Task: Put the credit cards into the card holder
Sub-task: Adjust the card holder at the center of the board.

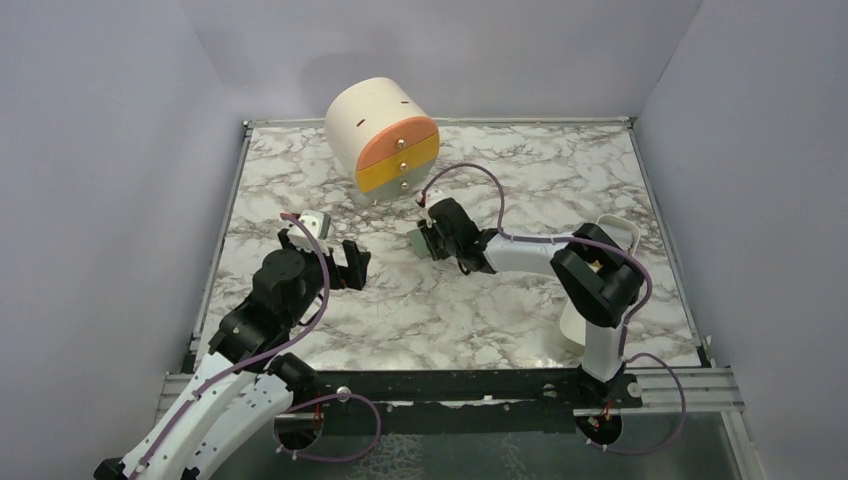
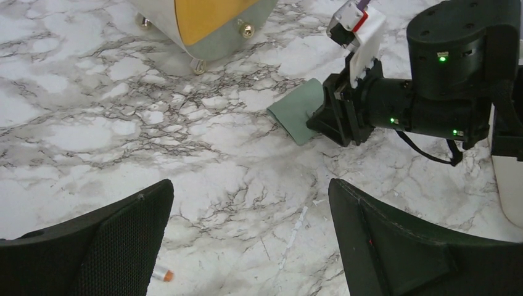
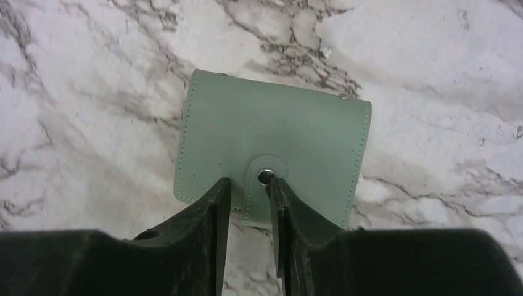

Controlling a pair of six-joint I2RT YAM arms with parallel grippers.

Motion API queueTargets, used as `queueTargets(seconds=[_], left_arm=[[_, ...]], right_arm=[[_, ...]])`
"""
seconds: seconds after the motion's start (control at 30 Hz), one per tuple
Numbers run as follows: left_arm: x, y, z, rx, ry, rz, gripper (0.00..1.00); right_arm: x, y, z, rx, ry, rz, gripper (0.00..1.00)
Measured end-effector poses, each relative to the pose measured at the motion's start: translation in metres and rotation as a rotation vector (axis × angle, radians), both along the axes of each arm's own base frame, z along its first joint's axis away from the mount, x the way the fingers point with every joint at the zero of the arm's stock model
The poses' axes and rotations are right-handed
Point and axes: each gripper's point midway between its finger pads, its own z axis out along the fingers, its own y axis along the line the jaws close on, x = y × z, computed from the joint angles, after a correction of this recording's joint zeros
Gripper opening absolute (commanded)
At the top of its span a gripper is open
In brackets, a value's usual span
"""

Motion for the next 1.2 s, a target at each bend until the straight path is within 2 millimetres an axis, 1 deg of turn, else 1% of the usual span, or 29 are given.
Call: queueTargets(seconds=[0.23,0.3,0.4,0.53,0.63,0.7,0.77,0.9,1.2], left_arm=[[0.001,0.001,-0.001,0.002,0.001,0.006,0.99],[0.001,0.001,0.000,0.002,0.001,0.010,0.99],[0.001,0.002,0.000,0.002,0.000,0.014,0.99],[0.001,0.002,0.000,0.003,0.000,0.016,0.99],[0.001,0.003,0.000,0.003,0.000,0.018,0.99],[0.002,0.003,0.000,0.004,0.000,0.018,0.99],[0.002,0.003,0.000,0.004,0.000,0.019,0.99],[0.002,0.003,-0.001,0.005,0.001,0.020,0.99],[0.004,0.002,-0.005,0.016,0.016,0.020,0.99]], right_arm=[[-0.030,-0.028,0.000,-0.031,0.021,0.032,0.30],[-0.036,-0.033,0.001,-0.036,0.043,0.023,0.32],[-0.040,-0.034,0.002,-0.029,0.070,0.010,0.37],[-0.038,-0.031,0.009,-0.020,0.085,-0.009,0.42],[-0.027,-0.024,0.018,-0.013,0.066,-0.033,0.43],[-0.019,-0.021,0.020,-0.015,0.057,-0.046,0.43],[-0.016,-0.020,0.016,-0.023,0.058,-0.058,0.43],[-0.018,-0.027,-0.001,-0.063,0.081,-0.080,0.43],[-0.019,-0.033,-0.002,-0.062,0.070,-0.101,0.43]])
